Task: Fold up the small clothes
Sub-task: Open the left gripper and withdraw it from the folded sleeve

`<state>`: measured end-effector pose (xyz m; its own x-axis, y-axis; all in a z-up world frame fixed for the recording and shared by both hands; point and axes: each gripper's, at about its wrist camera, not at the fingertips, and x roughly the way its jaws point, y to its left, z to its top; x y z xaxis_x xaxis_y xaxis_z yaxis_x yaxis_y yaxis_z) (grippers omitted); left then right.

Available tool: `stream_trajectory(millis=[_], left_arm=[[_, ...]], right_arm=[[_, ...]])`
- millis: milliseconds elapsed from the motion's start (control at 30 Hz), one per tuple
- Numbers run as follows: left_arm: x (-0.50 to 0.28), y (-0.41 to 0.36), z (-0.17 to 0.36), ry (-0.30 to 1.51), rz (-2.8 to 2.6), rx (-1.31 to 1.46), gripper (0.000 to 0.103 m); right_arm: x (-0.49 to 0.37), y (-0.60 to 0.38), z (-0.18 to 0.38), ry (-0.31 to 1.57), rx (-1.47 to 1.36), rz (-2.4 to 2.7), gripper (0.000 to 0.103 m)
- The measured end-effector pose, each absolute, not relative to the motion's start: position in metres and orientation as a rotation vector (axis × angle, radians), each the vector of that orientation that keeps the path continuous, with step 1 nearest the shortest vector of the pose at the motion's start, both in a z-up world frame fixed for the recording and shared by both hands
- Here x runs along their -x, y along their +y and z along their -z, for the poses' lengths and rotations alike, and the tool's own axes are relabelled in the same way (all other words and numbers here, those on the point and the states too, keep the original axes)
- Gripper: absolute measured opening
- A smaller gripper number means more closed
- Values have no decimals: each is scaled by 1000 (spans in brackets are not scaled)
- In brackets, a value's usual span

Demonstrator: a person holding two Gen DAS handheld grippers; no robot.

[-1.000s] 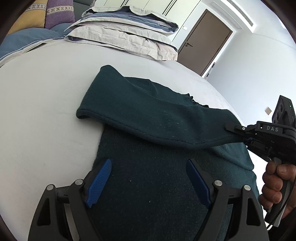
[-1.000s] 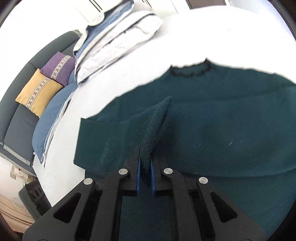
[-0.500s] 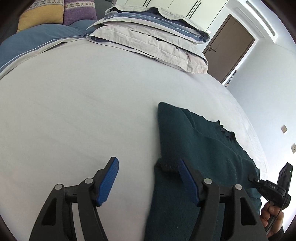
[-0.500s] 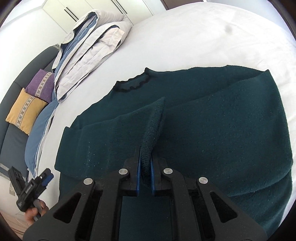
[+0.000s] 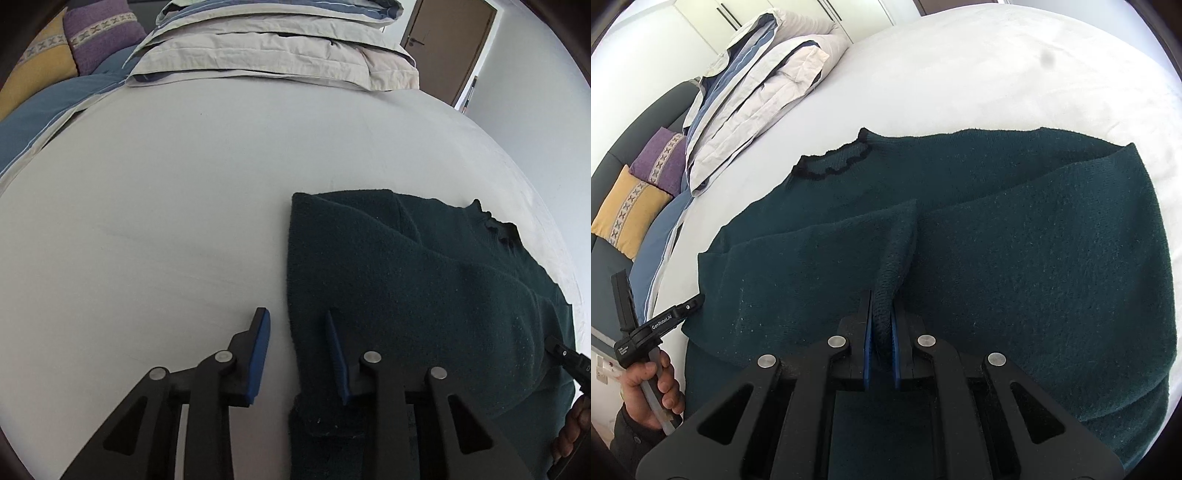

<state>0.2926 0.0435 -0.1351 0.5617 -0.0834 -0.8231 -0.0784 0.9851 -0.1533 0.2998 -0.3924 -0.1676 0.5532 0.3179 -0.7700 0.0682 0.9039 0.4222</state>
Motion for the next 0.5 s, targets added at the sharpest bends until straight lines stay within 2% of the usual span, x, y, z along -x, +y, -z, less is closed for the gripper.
stream_trajectory(millis=[100,367,500], left_arm=[[-289,42,136,960,7,136,28],[-283,51,125,947,1,181,27],[-281,38,128,946,-9,106,28]], right_arm=[[-301,-399,175,974,-481,-159,7],[-296,-393,166,955,-474,-133,7],[-304,-394,170,963,-474,-118,7]])
